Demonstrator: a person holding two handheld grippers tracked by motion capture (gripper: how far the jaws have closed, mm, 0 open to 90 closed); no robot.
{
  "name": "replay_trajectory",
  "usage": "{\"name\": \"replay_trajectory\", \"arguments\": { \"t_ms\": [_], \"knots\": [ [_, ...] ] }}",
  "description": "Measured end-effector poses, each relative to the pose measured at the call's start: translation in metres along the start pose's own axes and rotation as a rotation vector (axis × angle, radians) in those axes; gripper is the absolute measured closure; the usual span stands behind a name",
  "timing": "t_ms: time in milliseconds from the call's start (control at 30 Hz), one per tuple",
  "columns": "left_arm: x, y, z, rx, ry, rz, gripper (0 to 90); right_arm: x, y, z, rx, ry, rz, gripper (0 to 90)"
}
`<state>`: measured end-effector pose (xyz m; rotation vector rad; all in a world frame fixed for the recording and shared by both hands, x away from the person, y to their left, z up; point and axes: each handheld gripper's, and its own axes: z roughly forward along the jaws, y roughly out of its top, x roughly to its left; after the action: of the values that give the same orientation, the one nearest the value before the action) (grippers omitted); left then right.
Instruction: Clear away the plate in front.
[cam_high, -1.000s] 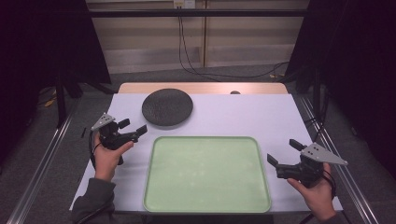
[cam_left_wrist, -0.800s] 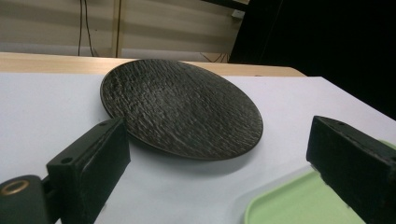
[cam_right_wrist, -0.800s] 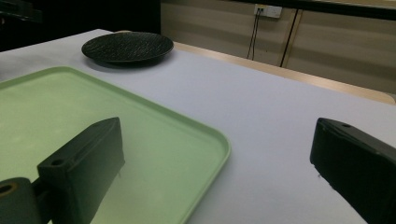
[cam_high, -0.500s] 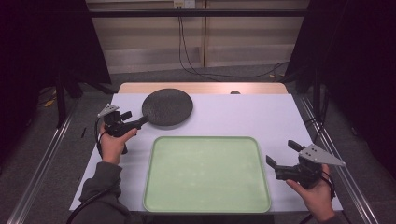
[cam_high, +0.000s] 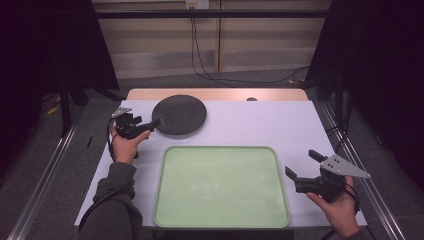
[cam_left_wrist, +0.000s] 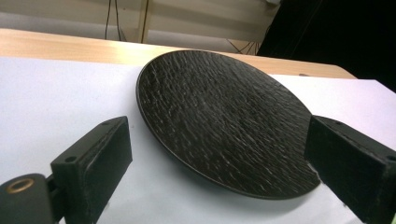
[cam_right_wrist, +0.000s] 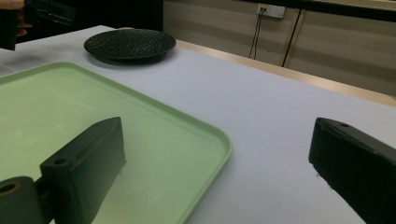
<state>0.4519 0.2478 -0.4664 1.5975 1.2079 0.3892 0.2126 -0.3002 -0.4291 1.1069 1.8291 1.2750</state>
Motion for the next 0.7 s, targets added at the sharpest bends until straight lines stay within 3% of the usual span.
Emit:
{"name": "replay_trajectory", "arguments": {
  "t_ms": [300,500,700],
  "knots": [
    [0.009,0.001,0.011,-0.002,0.026,-0.049,10.4,0.0,0.0,-0.001,-0.004,0.009,-0.009,3.3],
    [0.011,0.0,0.02,-0.001,0.071,-0.103,14.4,-0.001,0.0,-0.002,-0.003,0.013,-0.006,3.5],
    [0.012,-0.003,0.029,0.017,0.091,-0.101,20.0,-0.001,0.0,-0.001,-0.007,0.018,-0.006,3.7]
  ]
}}
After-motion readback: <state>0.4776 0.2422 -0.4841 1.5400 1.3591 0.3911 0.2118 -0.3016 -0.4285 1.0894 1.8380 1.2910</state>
